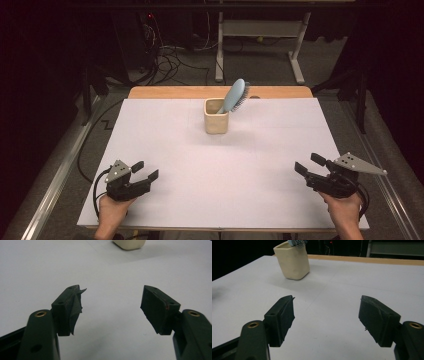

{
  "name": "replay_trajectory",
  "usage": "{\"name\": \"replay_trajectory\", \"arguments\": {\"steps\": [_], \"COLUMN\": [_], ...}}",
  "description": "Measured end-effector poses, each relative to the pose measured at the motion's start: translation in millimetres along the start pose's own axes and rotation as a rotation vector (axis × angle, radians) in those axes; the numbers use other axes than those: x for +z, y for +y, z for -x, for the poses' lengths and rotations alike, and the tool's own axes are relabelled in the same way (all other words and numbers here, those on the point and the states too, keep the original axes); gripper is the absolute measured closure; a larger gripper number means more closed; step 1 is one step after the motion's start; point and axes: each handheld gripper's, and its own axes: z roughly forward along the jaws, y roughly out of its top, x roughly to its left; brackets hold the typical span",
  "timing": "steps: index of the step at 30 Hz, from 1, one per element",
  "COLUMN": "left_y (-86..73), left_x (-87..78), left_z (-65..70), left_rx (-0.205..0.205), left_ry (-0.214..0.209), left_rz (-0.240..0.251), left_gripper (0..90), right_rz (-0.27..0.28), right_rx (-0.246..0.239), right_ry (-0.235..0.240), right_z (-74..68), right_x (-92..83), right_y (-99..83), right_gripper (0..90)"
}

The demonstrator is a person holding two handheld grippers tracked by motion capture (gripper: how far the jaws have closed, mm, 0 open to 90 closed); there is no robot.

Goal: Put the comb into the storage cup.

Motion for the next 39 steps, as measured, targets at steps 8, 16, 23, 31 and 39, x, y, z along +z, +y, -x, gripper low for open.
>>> {"name": "replay_trajectory", "arguments": {"steps": [8,16,23,31,39], "left_y": [-0.1,0.1,0.1,-0.1,0.0], "left_x": [0.0,-1.5,-1.7,-1.4,-1.1], "left_z": [0.2,0.9,0.6,1.0,1.5], "left_rx": [0.0,0.004,0.003,0.005,0.008], "left_ry": [0.002,0.006,0.007,0.006,0.004], "left_rz": [0.0,0.013,0.012,0.013,0.01], "left_gripper": [33.4,33.7,33.6,33.6,33.7], "right_rz": [-0.007,-0.02,-0.023,-0.038,-0.03], "right_rx": [0.013,0.013,0.012,0.011,0.013], "right_ry": [0.01,0.015,0.014,0.011,-0.003], "right_z": [0.2,-0.9,-1.5,-2.2,-0.5], "right_x": [-0.4,1.0,1.2,2.1,1.9], "right_y": [-7.5,-13.3,-18.1,-26.0,-32.0], "right_gripper": [28.7,28.5,28.4,28.4,28.4]}}
